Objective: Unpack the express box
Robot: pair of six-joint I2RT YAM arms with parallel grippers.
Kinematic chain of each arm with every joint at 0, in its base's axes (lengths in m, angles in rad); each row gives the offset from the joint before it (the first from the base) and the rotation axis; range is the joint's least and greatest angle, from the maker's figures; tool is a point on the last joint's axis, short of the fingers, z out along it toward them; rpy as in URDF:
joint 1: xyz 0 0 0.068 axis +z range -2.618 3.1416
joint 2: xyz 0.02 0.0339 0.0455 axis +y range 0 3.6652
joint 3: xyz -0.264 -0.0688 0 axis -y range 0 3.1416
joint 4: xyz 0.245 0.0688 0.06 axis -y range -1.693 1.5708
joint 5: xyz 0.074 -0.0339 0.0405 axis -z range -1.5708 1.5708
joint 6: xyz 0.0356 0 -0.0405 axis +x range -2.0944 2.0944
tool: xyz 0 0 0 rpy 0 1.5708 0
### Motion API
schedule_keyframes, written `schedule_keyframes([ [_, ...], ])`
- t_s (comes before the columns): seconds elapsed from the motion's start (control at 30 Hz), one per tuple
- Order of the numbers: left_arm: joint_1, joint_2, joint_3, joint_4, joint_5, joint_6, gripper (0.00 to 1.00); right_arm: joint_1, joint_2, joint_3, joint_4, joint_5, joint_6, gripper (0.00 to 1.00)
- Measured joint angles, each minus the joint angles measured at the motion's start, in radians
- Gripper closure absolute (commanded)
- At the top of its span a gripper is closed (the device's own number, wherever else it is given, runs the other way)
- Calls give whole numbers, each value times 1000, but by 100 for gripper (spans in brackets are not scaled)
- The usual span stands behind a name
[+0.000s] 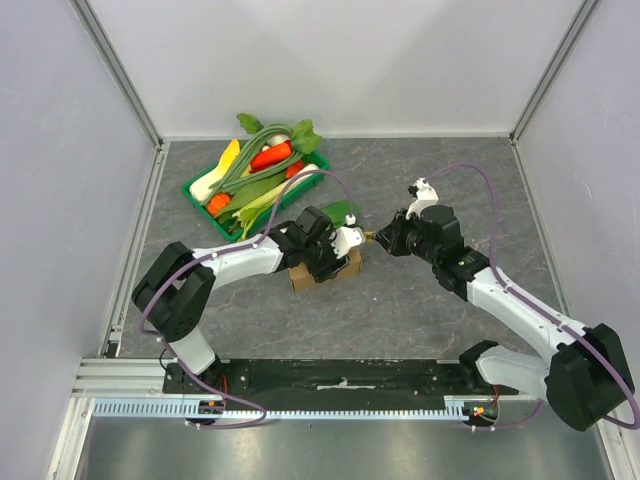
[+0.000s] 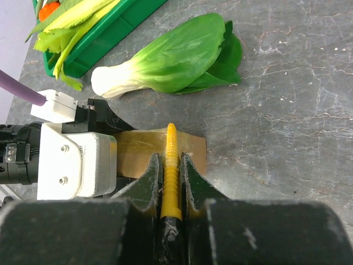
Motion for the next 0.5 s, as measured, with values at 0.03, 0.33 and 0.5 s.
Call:
schedule_keyframes([
  [0.03, 0, 1, 0, 0, 0, 0, 48, -2, 4, 0, 0, -8, -3, 100],
  [0.33, 0, 12, 19, -22, 2, 0, 50, -4, 26, 0, -3, -31, -25, 100],
  [0.5, 0, 14, 21, -25, 2, 1, 50, -5, 29, 3, -4, -41, -35, 100],
])
